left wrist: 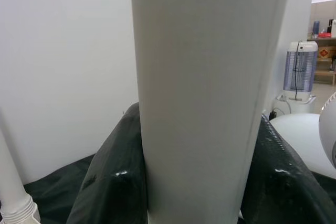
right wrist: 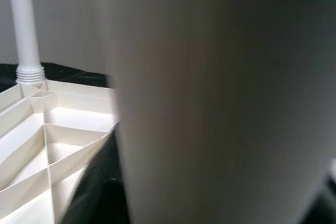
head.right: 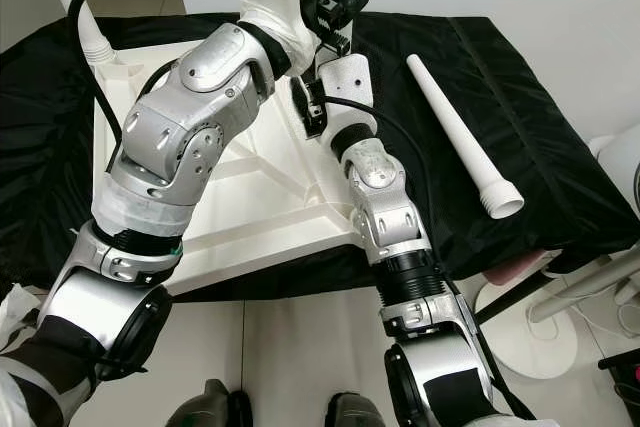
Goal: Building children table
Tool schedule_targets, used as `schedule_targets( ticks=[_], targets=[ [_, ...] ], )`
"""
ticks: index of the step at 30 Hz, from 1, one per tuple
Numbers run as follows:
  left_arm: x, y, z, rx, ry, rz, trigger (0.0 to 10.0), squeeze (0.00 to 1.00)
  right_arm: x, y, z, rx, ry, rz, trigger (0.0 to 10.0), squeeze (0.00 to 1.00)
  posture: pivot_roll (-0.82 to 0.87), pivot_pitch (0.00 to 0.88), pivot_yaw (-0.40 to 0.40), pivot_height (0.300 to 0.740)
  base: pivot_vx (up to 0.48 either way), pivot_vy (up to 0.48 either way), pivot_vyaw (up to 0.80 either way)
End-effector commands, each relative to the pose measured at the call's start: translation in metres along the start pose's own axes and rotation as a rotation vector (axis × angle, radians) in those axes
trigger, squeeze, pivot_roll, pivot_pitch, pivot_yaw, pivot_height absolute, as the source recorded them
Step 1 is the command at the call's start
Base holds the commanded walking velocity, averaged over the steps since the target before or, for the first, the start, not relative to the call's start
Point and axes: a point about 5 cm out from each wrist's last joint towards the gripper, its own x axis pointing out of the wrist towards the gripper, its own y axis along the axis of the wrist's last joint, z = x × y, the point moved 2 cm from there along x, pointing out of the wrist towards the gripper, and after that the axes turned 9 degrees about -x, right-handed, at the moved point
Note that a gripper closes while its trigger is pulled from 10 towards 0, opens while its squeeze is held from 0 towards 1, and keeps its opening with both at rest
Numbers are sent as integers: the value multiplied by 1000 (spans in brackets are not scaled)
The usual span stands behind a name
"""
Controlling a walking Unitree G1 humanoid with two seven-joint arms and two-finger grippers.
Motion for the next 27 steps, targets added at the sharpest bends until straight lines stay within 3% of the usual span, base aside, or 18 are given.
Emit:
schedule_targets(
  ticks=[1,2,3,4,9,16,17,20,23,24,25,27],
  targets=[
    [1,5,8,-10,-35,17,10000,0,2,-3,-2,17,1,-26,0,0,-57,50,12,740,0,0,0],
    [1,5,8,-10,-35,17,10000,0,2,-3,-2,17,1,-26,0,0,-57,50,12,740,0,0,0],
    [1,5,7,-23,-36,17,10000,369,2,-4,-1,21,-6,-33,0,0,-57,54,15,740,0,0,0],
    [0,7,8,-45,-51,25,10000,1000,2,-5,0,47,-15,-37,0,0,-59,56,18,740,0,0,0],
    [-3,13,13,-112,-116,54,10000,1000,1,-5,5,129,-57,-39,0,0,-60,58,20,740,0,0,0],
    [-3,14,14,-112,-120,60,10000,1000,1,-5,6,143,-63,-41,0,0,-60,58,20,740,0,0,0],
    [-4,24,9,-181,-88,107,10000,0,1,-7,20,239,-170,-50,10000,0,-60,61,19,740,0,0,0],
    [-4,28,6,-223,-71,131,10000,0,1,-8,27,282,-222,-54,10000,0,-60,61,19,740,0,0,0],
    [-8,30,-11,-267,3,159,10000,0,-2,-11,35,293,-276,-63,10000,0,-62,64,20,740,0,0,0],
    [-8,30,-11,-267,3,159,10000,0,-2,-11,35,293,-276,-63,10000,0,-62,64,20,740,0,0,0],
    [-13,28,-22,-256,52,163,10000,0,-4,-12,38,287,-292,-66,10000,0,-63,66,19,740,0,0,0],
    [-13,28,-22,-256,52,163,10000,0,-4,-12,38,287,-292,-66,10000,0,-63,66,19,740,0,0,0]
  ],
)
